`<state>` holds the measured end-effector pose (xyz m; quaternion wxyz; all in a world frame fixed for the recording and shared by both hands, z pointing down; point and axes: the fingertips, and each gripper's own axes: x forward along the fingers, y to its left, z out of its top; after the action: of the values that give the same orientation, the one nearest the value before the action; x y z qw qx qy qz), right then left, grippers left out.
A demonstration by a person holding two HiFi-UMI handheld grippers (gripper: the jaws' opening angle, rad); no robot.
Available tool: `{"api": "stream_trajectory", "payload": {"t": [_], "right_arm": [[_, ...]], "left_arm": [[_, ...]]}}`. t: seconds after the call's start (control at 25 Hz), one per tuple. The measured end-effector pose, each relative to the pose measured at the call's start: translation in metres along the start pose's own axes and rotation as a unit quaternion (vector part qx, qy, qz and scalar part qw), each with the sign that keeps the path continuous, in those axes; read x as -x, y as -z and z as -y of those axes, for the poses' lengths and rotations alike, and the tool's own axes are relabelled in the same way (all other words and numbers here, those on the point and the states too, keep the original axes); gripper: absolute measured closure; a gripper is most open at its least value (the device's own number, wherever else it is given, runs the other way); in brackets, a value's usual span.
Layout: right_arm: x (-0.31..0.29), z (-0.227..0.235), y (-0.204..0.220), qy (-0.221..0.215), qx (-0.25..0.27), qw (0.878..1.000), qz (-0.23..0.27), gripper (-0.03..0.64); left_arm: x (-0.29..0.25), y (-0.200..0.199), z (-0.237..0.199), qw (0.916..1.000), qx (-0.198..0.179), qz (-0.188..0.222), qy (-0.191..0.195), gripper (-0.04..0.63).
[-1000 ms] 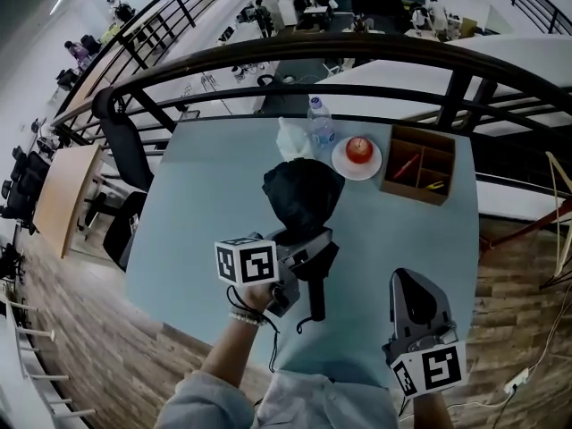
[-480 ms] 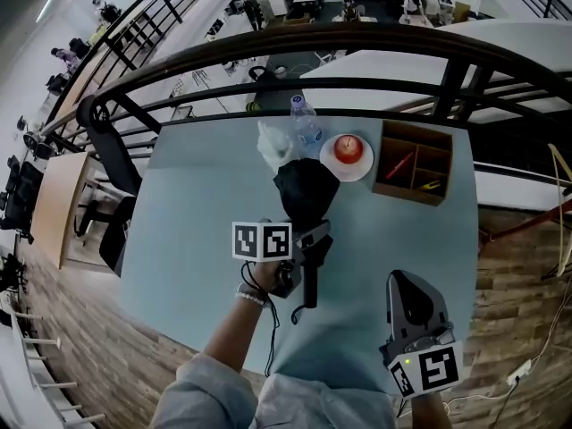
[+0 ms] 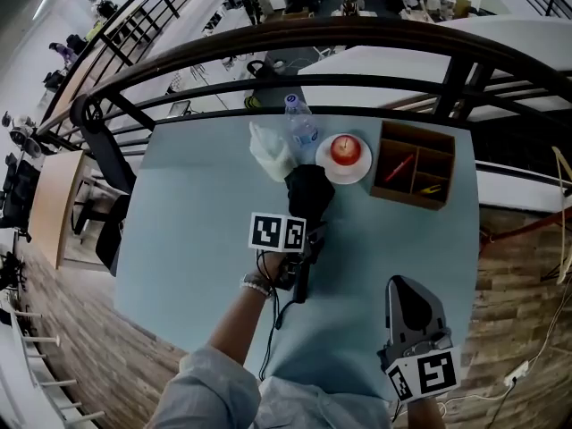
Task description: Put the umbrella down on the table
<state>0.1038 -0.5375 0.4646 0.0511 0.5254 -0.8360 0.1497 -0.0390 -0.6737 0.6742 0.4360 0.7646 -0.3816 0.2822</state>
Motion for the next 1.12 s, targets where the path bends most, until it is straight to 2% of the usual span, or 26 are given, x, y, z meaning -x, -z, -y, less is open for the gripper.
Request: {"api": "stream_trajectory", "payload": {"t": [0.2,0.4,0.68,0.84,1.0,1.12], "right_arm": [[-0.001,0.007,0.004,-0.003,-0.01,1.0,-0.002,0.621],[0.0,0.009,0.004,-0.005,-0.012,1.0,0.0,0.621],[0.006,0.007,-0.002,-0.012,-0.01,1.0,0.009,0.621],[0.011,0.007,0.001,-0.01,-0.011,1.0,0.008,0.621],[0.014,0.001,-0.001,-0.015,-0.011,1.0,0.01,0.621],[0.016,-0.003,-0.004,-0.02,-0.01,1.0,0.014,0.621]], "left_arm": [[-0.017,0.009,-0.007,0.9997,0.01,-0.021,-0.011,0.311],[-0.017,0.007,-0.011,0.9994,0.035,0.002,-0.008,0.308],[-0.007,0.012,-0.007,0.9993,0.028,0.022,-0.015,0.301],[0.002,0.002,-0.003,0.9984,0.03,0.047,-0.003,0.296],[0.022,-0.013,0.0,0.9961,0.002,0.085,-0.023,0.298],[0.038,-0.019,0.009,0.9934,-0.014,0.111,-0.022,0.304]]}}
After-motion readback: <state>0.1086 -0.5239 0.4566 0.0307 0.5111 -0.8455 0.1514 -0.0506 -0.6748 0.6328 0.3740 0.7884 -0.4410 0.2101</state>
